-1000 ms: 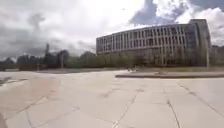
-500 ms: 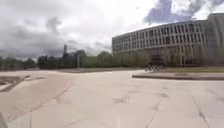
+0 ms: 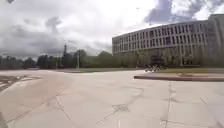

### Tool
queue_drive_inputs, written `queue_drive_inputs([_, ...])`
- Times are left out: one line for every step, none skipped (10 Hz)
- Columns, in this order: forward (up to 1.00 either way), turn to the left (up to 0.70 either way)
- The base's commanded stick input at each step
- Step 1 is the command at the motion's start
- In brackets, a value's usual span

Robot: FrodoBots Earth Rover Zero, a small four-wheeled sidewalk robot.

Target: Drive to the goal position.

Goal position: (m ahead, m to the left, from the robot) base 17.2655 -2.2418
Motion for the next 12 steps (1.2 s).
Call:
queue_drive_inputs([0.70, 0.02])
queue_drive_inputs([0.70, 0.02])
queue_drive_inputs([0.70, 0.02])
queue_drive_inputs([0.70, 0.02])
queue_drive_inputs([0.70, 0.02])
queue_drive_inputs([0.70, 0.02])
queue_drive_inputs([0.70, 0.02])
queue_drive_inputs([0.70, 0.02])
queue_drive_inputs([0.70, 0.02])
queue_drive_inputs([0.70, 0.02])
queue_drive_inputs([0.70, 0.02])
queue_drive_inputs([0.70, 0.02])
